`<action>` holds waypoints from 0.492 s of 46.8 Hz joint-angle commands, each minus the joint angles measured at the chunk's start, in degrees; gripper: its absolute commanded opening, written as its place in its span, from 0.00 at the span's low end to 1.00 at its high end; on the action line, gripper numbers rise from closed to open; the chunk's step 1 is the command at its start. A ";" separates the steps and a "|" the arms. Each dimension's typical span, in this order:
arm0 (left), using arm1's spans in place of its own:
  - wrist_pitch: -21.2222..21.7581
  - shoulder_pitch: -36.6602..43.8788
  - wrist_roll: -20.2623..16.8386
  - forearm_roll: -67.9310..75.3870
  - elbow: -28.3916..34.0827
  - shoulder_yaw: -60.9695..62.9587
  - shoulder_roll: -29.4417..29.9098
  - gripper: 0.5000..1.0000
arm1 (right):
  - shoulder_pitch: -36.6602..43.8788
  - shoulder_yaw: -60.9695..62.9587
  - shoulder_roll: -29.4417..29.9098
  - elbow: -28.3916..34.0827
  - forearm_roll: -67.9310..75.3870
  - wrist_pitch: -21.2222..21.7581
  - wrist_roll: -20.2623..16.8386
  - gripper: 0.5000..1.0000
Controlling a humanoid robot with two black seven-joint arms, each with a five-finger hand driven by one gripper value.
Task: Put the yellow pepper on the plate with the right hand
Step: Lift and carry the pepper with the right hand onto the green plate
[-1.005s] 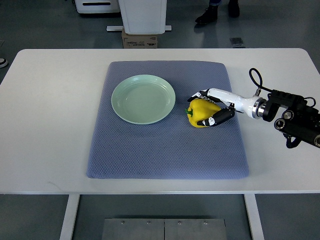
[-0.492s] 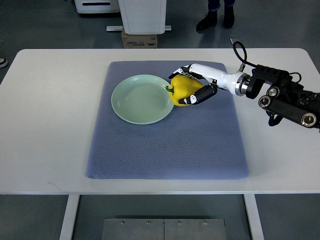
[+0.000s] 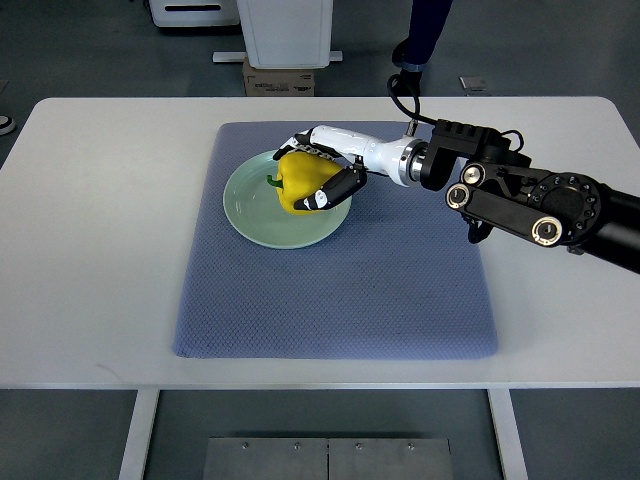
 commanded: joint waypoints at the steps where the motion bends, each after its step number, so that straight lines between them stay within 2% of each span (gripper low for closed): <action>1: -0.01 0.01 -0.01 -0.02 0.00 0.00 0.00 1.00 | 0.04 0.01 2.41 -2.20 0.00 -0.01 -1.20 0.00; 9: -0.01 0.01 -0.01 -0.02 0.00 0.00 0.00 1.00 | -0.05 0.09 6.72 -5.89 0.17 -0.01 -3.22 0.00; 16: -0.01 0.01 -0.01 -0.02 0.00 0.00 0.00 1.00 | -0.05 0.18 6.72 -8.53 2.02 -0.28 -5.86 0.00; 23: -0.01 0.01 -0.01 -0.02 0.00 0.00 0.00 1.00 | -0.22 0.18 6.72 -9.67 4.04 -3.61 -7.97 0.00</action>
